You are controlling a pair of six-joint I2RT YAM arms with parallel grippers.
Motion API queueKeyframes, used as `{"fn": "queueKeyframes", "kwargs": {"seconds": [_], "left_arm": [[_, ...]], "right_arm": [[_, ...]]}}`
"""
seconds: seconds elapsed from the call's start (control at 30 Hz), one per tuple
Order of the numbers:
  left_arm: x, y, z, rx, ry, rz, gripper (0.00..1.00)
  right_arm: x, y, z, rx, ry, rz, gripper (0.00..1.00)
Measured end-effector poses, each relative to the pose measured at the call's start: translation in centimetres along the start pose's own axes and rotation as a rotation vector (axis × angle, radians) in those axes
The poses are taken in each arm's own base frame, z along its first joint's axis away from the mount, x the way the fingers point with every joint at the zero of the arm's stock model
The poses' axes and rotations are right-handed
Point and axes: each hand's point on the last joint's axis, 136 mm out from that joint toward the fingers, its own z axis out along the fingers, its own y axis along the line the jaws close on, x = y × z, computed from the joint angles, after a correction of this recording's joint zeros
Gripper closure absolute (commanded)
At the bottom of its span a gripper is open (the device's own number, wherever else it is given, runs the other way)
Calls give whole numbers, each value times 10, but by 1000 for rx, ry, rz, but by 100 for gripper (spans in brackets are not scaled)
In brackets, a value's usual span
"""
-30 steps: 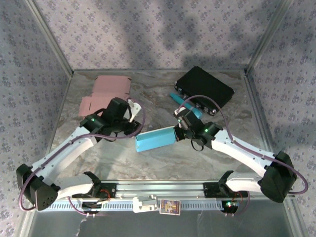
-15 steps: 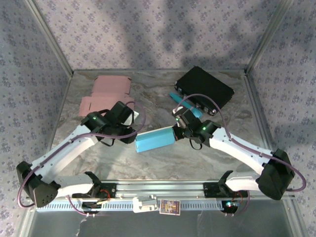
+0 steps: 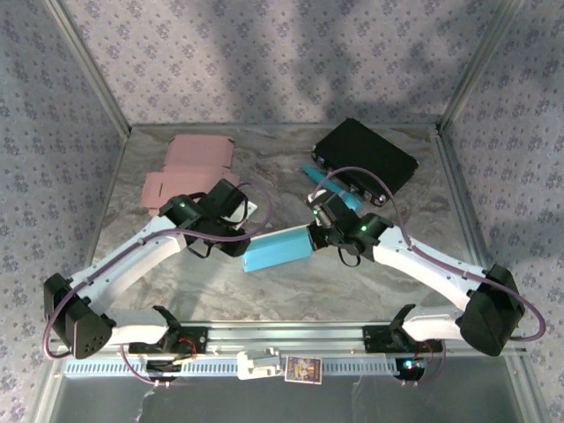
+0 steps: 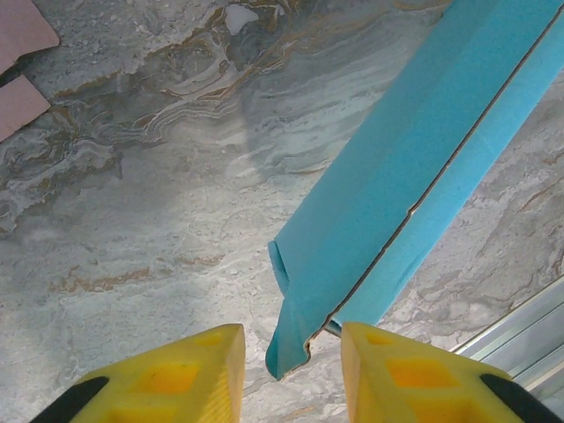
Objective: Fold the paper box
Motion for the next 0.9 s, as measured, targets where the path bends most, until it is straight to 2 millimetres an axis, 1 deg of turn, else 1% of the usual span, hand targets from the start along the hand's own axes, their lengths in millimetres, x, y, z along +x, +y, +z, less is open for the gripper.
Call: {"fn": "queueKeyframes", "kwargs": {"seconds": [0.2, 0.5, 0.9], "left_arm": [[0, 0, 1, -1, 4, 3, 77], [0, 0, 2, -1, 7, 8, 81], [1, 1, 3, -3, 13, 2, 94]], "right_arm": [[0, 0, 0, 0, 0, 0, 100], [0, 0, 0, 1, 3, -1, 100], [-1, 1, 1, 1, 4, -1, 100]]}}
